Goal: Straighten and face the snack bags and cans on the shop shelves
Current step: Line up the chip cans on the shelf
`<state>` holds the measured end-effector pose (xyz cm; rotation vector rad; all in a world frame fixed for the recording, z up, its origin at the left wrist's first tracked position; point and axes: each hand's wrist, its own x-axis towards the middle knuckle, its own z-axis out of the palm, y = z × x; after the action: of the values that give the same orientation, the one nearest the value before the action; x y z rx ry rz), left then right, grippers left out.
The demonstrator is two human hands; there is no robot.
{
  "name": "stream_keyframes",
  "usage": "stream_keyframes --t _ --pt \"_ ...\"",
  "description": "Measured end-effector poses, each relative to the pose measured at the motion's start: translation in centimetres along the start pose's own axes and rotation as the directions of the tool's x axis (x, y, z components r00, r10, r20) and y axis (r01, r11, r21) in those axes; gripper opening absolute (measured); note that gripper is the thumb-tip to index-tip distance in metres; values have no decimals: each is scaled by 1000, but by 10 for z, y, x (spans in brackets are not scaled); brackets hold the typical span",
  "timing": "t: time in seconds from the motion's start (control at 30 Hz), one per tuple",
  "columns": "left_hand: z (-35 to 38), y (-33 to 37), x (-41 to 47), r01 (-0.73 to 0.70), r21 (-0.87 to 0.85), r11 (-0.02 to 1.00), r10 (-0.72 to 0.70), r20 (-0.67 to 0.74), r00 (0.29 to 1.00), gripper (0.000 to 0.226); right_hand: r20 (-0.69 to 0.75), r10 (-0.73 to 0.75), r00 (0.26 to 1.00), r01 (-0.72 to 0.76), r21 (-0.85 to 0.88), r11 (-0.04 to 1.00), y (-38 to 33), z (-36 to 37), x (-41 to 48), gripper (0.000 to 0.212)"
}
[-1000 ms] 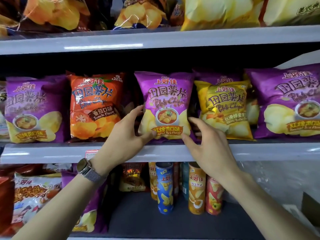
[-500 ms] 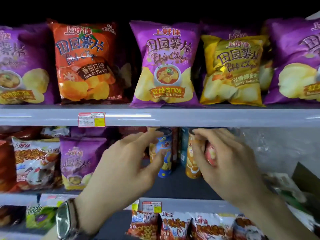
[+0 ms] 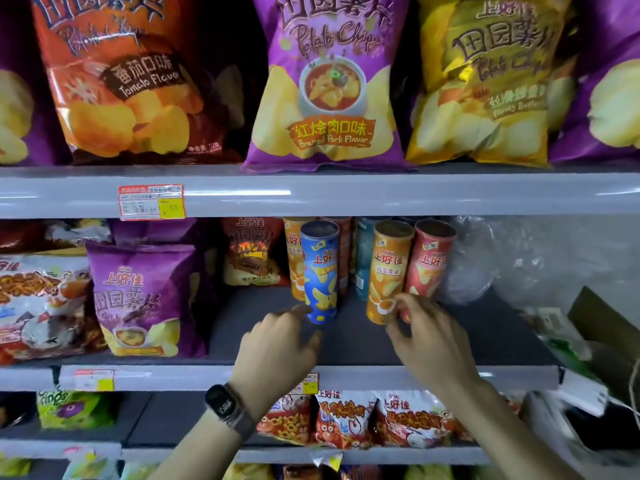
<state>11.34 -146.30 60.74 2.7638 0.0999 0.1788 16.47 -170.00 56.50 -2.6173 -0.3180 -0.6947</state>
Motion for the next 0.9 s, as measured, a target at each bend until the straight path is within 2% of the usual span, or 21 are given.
stream_keyframes --t 0.07,0.27,0.37,0.5,0.6,0.77,0.9 --pt "7 -5 17 37 -53 998 -37 -6 999 46 -51 80 995 -78 51 996 7 5 4 21" --pt "29 -12 67 80 -255 964 -92 -39 995 63 -203 356 912 -269 359 894 39 24 19 48" --pt "41 -7 84 67 -356 932 -95 -61 994 72 -115 461 880 -367 452 813 58 38 32 65" --pt "55 4 98 47 -462 886 -119 -128 985 66 -2 512 859 -439 510 740 67 49 45 77" --pt "64 8 105 60 -498 865 -155 -152 976 66 18 543 839 -469 529 707 67 53 50 76" --pt "69 6 107 37 -509 860 -139 -163 977 55 53 551 833 -483 555 677 63 47 53 53" --pt "63 -11 99 16 -509 861 -136 -199 971 54 10 543 840 -442 592 673 58 30 33 56"
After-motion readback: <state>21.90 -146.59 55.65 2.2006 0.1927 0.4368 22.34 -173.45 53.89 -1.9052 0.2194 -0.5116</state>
